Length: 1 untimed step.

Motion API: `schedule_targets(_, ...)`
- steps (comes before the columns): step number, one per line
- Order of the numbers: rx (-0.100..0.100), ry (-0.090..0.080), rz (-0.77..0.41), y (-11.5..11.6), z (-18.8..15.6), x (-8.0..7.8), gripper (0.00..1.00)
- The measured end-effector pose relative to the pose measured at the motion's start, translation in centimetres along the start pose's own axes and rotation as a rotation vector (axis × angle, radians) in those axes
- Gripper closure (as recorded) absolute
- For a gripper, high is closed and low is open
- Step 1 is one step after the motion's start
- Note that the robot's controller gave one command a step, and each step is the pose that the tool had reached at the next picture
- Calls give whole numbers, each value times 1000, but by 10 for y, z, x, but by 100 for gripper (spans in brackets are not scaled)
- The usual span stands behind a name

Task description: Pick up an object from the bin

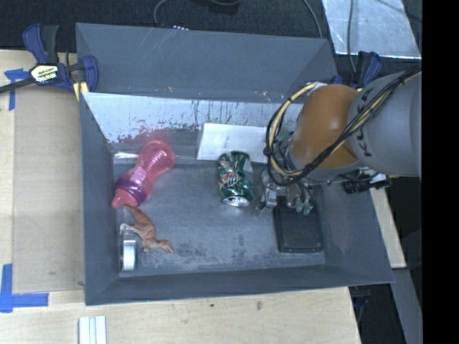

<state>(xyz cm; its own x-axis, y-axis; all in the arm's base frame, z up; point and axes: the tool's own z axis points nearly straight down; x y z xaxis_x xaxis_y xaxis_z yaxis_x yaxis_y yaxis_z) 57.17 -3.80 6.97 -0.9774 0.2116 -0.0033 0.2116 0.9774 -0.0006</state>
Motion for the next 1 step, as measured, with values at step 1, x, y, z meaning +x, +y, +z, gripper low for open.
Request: schedule_targets(1,0,0,0,0,-3,0,100)
